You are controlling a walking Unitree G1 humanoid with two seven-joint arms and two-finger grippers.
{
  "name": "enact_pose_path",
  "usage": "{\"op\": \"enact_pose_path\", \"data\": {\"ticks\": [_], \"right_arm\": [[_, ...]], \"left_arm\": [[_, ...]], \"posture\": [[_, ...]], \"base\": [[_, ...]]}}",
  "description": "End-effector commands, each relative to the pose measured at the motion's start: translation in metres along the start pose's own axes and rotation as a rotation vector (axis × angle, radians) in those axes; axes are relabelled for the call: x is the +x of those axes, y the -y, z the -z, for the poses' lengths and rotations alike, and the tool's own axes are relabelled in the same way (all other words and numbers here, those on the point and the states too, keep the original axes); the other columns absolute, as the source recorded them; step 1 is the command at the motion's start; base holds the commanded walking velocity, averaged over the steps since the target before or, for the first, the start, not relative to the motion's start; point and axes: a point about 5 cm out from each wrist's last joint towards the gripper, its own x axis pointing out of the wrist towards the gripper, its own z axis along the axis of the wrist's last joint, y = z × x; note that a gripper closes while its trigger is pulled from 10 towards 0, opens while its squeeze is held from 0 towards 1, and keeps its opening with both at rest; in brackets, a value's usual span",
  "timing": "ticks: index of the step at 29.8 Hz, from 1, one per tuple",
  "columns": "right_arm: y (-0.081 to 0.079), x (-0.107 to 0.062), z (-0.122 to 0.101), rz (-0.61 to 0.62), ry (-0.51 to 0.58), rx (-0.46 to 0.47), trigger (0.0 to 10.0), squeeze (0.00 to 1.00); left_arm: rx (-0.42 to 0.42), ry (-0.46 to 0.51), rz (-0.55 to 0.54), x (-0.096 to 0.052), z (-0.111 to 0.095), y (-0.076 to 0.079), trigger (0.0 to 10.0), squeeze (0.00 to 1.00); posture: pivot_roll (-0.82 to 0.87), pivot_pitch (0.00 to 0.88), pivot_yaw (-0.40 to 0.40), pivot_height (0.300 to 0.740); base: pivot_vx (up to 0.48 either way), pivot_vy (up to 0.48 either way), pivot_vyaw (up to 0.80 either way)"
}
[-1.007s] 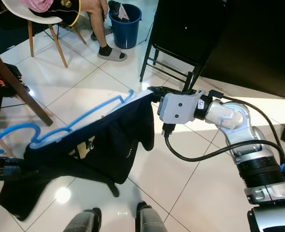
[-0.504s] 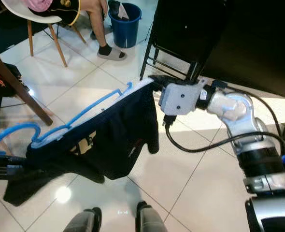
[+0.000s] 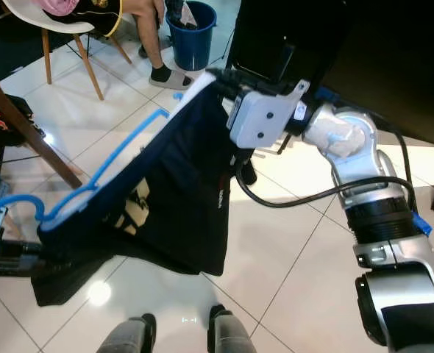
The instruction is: Hang hanger
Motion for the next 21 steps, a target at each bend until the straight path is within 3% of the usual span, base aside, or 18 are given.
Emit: {"op": "enact_pose_path", "data": {"ticks": [1, 6, 10, 14, 21], "right_arm": [[0.026, -0.015, 0.006, 0.134, -0.048, -0.017, 10.0, 0.0], [0.026, -0.017, 0.009, 0.134, -0.06, -0.012, 10.0, 0.0], [0.02, -0.019, 0.012, 0.117, -0.075, 0.001, 10.0, 0.0], [0.016, -0.017, 0.013, 0.108, -0.071, 0.009, 10.0, 0.0], [0.015, -0.01, 0.009, 0.104, -0.037, 0.01, 10.0, 0.0]], "left_arm": [[-0.073, -0.039, -0.03, -0.001, 0.011, -0.003, 10.0, 0.0], [-0.1, -0.019, -0.137, -0.007, 0.012, -0.013, 10.0, 0.0], [-0.117, -0.012, -0.157, -0.011, 0.012, -0.014, 10.0, 0.0], [-0.116, -0.063, -0.047, -0.012, 0.015, 0.0, 10.0, 0.0], [-0.103, -0.121, 0.033, -0.007, 0.02, 0.008, 10.0, 0.0]], "posture": [[0.05, 0.193, 0.06, 0.74], [0.05, 0.198, 0.061, 0.74], [0.06, 0.2, 0.057, 0.74], [0.06, 0.2, 0.054, 0.74], [0.06, 0.2, 0.054, 0.74]], "base": [[0.0, 0.0, 0.0], [0.0, 0.0, 0.0], [0.0, 0.0, 0.0], [0.0, 0.0, 0.0], [0.0, 0.0, 0.0]]}}
